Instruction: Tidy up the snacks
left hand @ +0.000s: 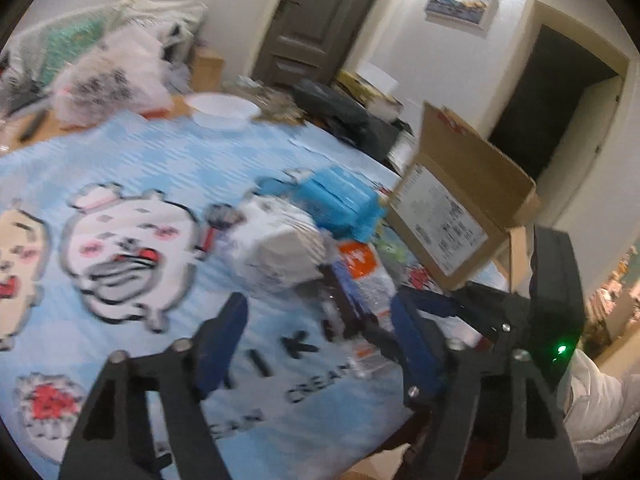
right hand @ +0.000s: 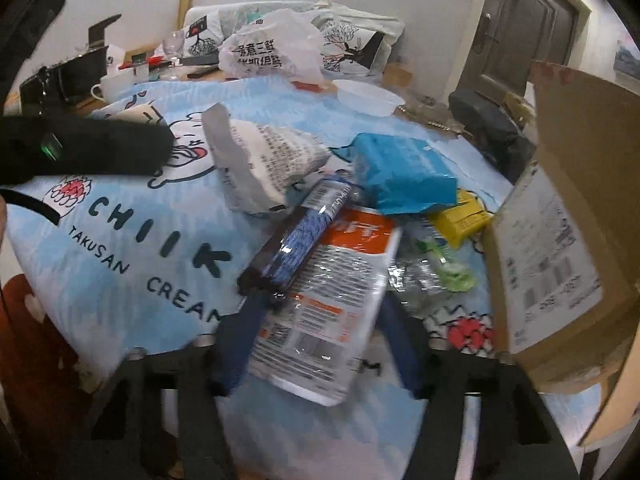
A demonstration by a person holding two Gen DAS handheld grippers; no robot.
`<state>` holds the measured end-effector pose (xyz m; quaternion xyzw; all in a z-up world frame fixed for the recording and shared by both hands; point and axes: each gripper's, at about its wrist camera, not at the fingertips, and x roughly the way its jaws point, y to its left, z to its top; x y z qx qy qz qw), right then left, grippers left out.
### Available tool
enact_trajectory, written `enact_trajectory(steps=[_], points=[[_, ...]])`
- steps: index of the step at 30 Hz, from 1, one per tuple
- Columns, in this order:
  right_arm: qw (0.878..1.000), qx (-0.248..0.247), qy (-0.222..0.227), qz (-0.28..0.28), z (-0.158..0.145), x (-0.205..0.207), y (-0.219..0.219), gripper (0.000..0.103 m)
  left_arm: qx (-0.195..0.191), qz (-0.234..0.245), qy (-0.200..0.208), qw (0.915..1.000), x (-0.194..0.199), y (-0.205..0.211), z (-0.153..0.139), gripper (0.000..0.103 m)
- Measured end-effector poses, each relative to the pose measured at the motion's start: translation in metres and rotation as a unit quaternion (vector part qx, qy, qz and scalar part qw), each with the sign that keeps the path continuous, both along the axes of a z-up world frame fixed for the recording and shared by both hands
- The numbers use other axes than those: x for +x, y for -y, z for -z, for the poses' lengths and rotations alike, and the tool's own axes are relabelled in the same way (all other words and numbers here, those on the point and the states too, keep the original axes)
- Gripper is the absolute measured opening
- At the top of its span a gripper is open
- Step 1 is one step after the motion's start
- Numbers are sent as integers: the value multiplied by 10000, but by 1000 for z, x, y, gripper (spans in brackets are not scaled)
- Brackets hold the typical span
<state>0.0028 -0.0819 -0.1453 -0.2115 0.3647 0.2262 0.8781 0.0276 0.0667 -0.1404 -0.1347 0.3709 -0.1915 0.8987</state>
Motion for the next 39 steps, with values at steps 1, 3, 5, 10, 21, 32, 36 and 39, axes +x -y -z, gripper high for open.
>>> enact_trajectory(steps=[1, 3, 5, 10, 21, 32, 36, 39], points=[[10000, 7, -39, -10, -1, 1, 4, 39, -78, 86, -92, 9999, 7, 7, 5, 63], [10000, 14, -74, -63, -2, 0, 9, 38, -96, 160, -241, 9995, 18, 20, 15, 63], [9999, 25, -66, -77, -3, -2, 12, 39, 60, 156, -367, 9992, 29, 34, 23, 55], [9997, 187, -94, -153, -3, -10, 21, 57, 416, -181, -514, 9976, 52, 55, 33, 39], [9983, 554, -144, -132, -11, -15, 31, 65, 652, -57, -509, 9966, 20, 34, 30, 16], [9971, 620, -421, -130, -2, -10, -8, 78, 693, -413, -476, 9956, -33, -15, 33, 16], [9971, 605, -469, 11, 3, -5, -17, 87, 692, -681, -391, 9945, -37, -35, 32, 16], [9973, 580, -448, 31, 5, -3, -29, 90, 780, -754, -317, 9936, -39, -41, 31, 16]])
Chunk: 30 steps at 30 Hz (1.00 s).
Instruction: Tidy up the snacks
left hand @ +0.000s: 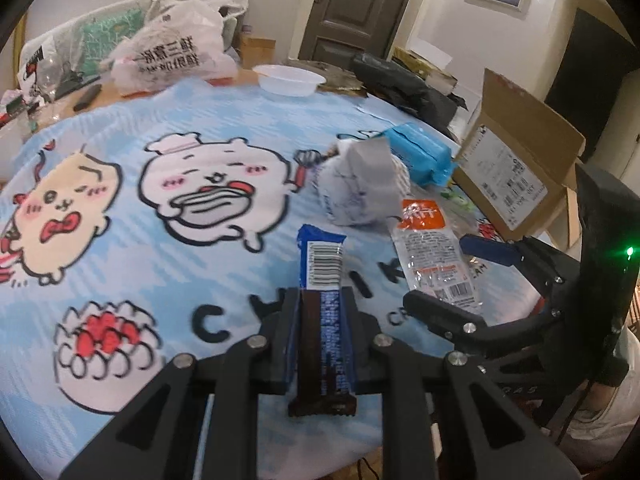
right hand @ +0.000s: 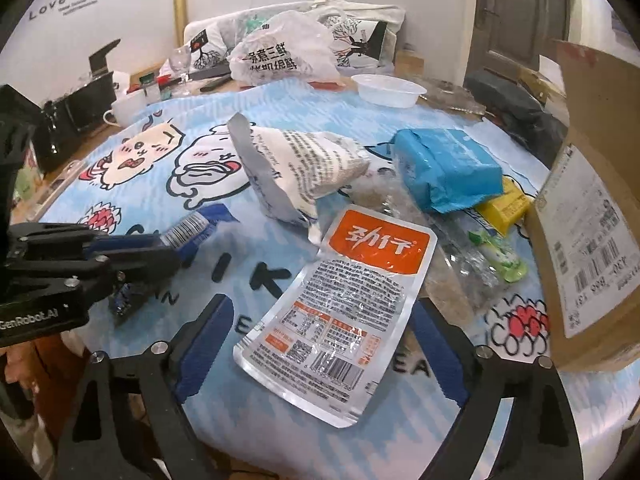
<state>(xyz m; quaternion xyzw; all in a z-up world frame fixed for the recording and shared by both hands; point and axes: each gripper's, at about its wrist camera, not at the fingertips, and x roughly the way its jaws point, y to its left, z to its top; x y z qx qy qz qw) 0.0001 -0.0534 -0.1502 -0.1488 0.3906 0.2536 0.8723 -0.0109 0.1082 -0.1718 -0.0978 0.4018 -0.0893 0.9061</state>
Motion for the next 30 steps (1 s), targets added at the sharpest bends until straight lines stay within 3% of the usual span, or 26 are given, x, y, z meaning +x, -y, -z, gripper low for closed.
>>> enact_trajectory(steps=[5, 11, 14, 16, 18, 21, 26, 30], points=[[9998, -75, 173, -58, 4, -1, -11, 90, -23, -101, 14, 9999, -2, -13, 3, 16], [9989, -131, 334, 312, 5, 11, -15, 88, -64, -131, 4, 9999, -1, -17, 5, 16], [9984, -184, 468, 252, 6, 7, -14, 78, -71, -153, 6, 9999, -1, -17, 5, 16], [9978, -232, 567, 264, 5, 5, -8, 60, -94, -161, 14, 9998, 0, -18, 6, 16], [9977, -237, 585, 248, 4, 3, 0, 50, -93, -171, 17, 9998, 0, -18, 6, 16], [9978, -257, 611, 39, 3, -3, 6, 46, -91, -176, 14, 9998, 1, -17, 6, 16], [9992, -8, 398, 14, 3, -9, 13, 46, -86, -141, 7, 9999, 2, -15, 5, 16], [9987, 470, -101, 178, 2, -1, 13, 72, -89, -183, 6, 9998, 3, -15, 5, 16]])
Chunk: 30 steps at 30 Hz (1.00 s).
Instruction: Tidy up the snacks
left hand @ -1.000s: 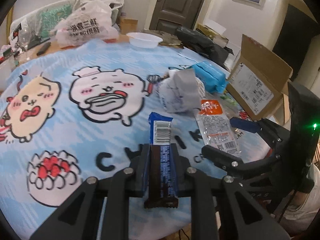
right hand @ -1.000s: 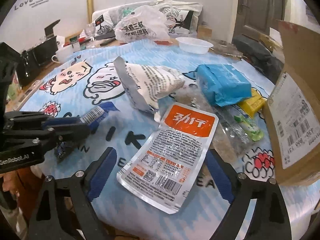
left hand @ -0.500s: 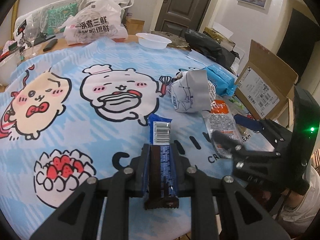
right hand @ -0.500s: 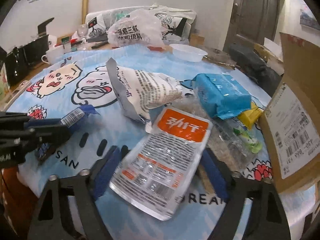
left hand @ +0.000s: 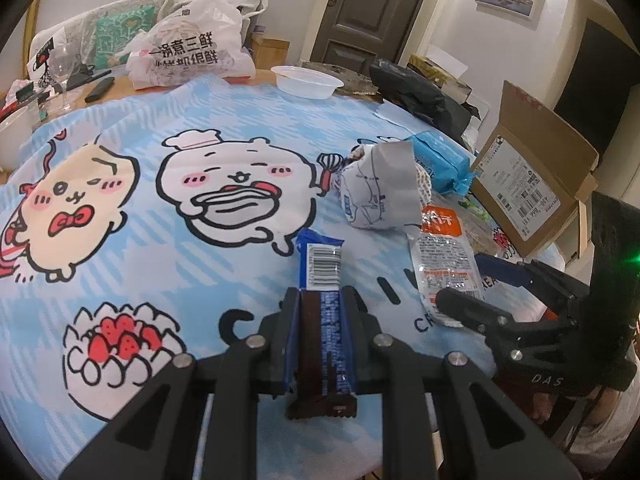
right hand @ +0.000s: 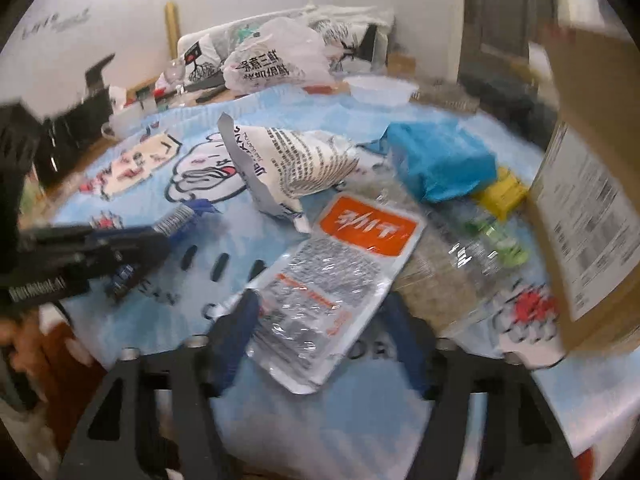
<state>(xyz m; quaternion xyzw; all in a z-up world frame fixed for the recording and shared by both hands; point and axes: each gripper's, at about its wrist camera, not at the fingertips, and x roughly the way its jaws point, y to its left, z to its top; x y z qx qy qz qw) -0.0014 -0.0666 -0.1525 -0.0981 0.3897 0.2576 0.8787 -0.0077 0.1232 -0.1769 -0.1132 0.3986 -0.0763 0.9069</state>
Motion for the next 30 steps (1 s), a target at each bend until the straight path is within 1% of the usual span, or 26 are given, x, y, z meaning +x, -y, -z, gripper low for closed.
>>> enact_trajectory(steps=[1, 2, 4, 8, 11, 14, 15, 16, 19, 23, 24, 25, 26, 28, 30], points=[[9999, 62, -57, 65, 0, 1, -2, 75, -6, -15, 3, 10000, 0, -1, 0, 16], [9999, 43, -42, 137, 0, 2, -5, 75, -19, -22, 4, 10000, 0, -3, 0, 16], [9996, -51, -5, 291, 2, 5, -13, 80, -40, -28, 11, 10000, 0, -5, 0, 16], [9972, -346, 202, 637, 6, 9, -28, 82, -82, -28, 29, 10000, -1, -8, 1, 16], [9962, -368, 332, 716, 7, 10, -30, 80, -103, -36, 36, 9999, -1, -11, 1, 16], [9952, -422, 524, 707, 6, 6, -25, 65, -131, -49, 46, 9999, -2, -14, 1, 16], [9947, -461, 591, 704, 5, 4, -23, 54, -141, -55, 49, 9999, -2, -15, 1, 16], [9947, -473, 629, 661, 5, 3, -18, 48, -152, -59, 50, 9999, -3, -16, 1, 16], [9967, -383, 544, 465, 4, 1, -6, 44, -162, -74, 54, 9998, -3, -16, 1, 16], [9977, -288, 497, 350, 3, -6, 3, 41, -160, -46, 61, 9998, -3, -13, 0, 16], [9980, -252, 466, 355, 3, -5, 4, 38, -161, -17, 63, 9998, -3, -11, -1, 16], [9982, -213, 437, 359, 2, -5, 5, 30, -170, 16, 67, 9998, -2, -10, -2, 16], [9984, -133, 411, 369, 1, -3, 7, 27, -177, 48, 71, 9998, -2, -8, -2, 16], [9987, -5, 350, 381, -2, -2, 11, 16, -160, 123, 59, 9998, -1, -4, -2, 16], [9989, 203, 179, 386, -3, 1, 15, 15, -183, 225, 27, 9996, 1, 0, -1, 16]])
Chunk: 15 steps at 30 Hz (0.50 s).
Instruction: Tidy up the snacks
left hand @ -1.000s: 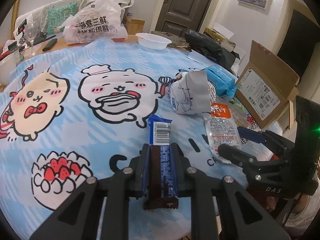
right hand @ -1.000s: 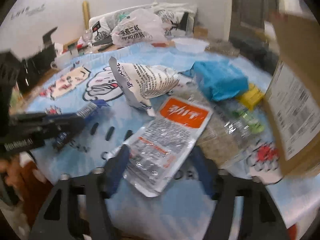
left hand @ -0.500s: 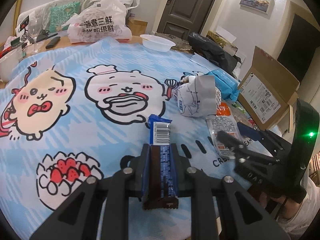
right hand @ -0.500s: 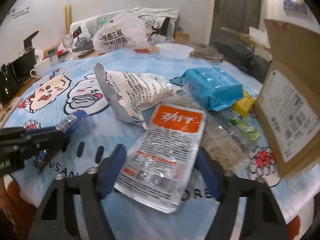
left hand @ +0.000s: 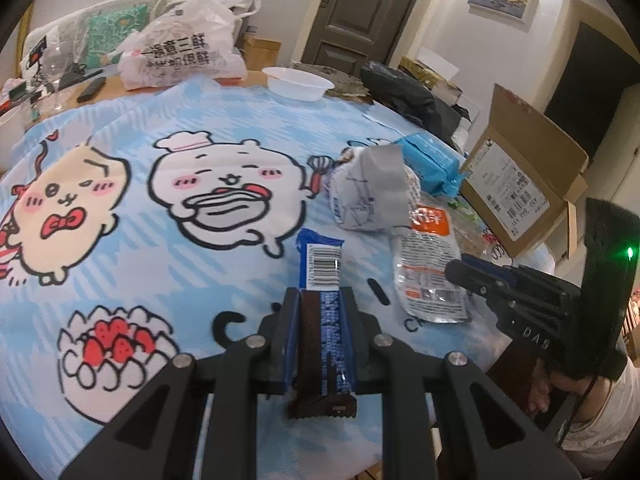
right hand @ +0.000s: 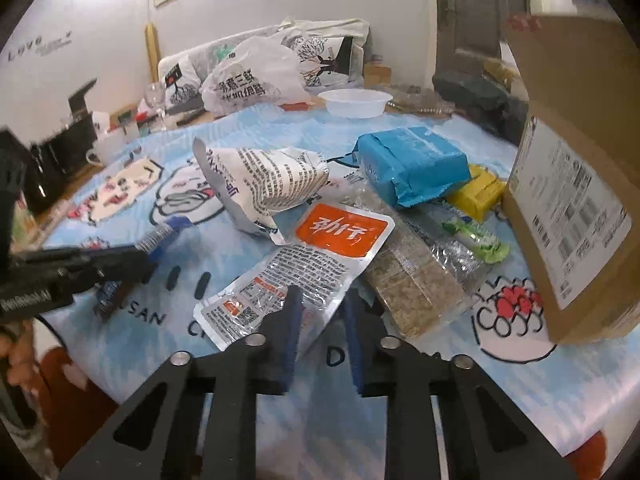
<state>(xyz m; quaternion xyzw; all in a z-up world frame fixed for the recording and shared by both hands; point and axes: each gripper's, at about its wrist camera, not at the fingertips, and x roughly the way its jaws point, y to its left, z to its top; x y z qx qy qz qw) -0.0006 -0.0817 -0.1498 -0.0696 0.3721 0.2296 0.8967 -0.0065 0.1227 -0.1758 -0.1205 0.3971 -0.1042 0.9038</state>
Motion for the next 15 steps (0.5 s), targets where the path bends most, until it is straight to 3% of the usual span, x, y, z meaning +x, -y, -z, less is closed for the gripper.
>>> enact_trajectory(steps=[7, 15], points=[[9954, 739, -606, -35, 0, 11, 11, 18, -418, 489, -100, 9979, 4, 19, 3, 16], [9836, 1453, -1063, -140, 4, 20, 15, 18, -485, 825, -131, 9953, 3, 35, 3, 16]])
